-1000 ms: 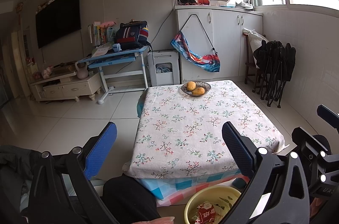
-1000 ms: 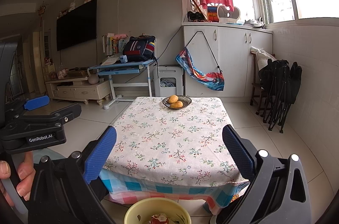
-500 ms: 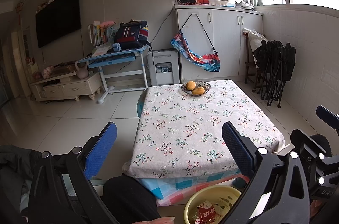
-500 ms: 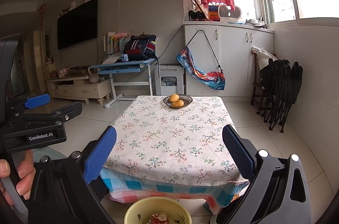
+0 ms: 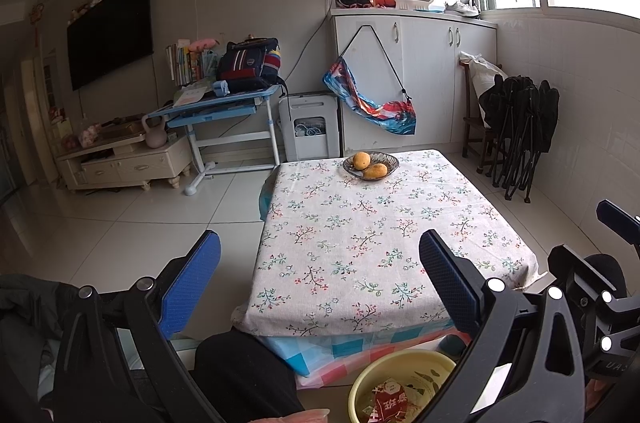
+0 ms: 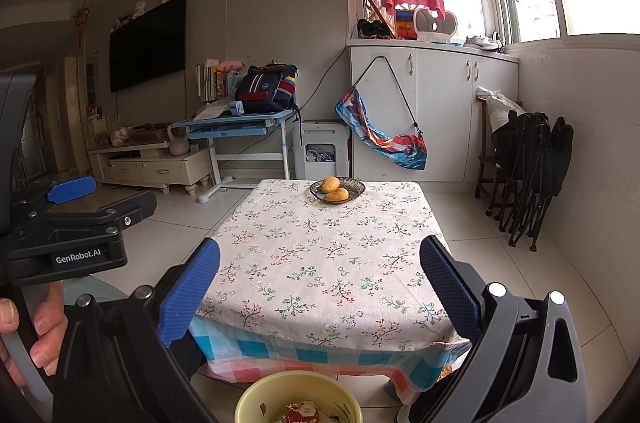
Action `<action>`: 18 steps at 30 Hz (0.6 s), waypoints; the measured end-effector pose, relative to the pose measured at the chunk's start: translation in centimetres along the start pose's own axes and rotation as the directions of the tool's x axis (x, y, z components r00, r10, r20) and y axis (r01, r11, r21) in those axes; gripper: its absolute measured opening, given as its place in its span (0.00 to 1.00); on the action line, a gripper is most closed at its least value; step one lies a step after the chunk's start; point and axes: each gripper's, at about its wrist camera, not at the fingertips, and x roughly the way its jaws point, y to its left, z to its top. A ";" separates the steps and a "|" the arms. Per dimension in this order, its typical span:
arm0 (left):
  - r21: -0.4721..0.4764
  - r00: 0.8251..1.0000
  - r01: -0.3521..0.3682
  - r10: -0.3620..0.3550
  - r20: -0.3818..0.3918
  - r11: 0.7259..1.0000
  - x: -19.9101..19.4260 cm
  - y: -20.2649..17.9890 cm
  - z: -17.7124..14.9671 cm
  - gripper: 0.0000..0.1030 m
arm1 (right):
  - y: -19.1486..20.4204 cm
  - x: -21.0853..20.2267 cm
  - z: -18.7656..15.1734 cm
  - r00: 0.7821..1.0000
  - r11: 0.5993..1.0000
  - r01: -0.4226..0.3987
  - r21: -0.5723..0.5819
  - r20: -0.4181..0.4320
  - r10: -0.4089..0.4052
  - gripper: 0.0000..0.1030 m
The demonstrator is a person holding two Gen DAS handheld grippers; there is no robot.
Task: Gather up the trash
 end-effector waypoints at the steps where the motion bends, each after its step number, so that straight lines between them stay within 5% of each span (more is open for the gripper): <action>1: 0.000 1.000 0.000 0.000 0.001 1.000 0.0 0.0 0.0 0.93 | 0.0 -0.1 -0.1 1.000 1.000 0.000 -0.001 0.000 0.000 0.93; 18: 0.004 1.000 -0.015 0.016 -0.004 1.000 0.1 0.4 -0.8 0.93 | 0.6 0.1 -0.1 1.000 1.000 -0.005 -0.008 -0.004 0.005 0.93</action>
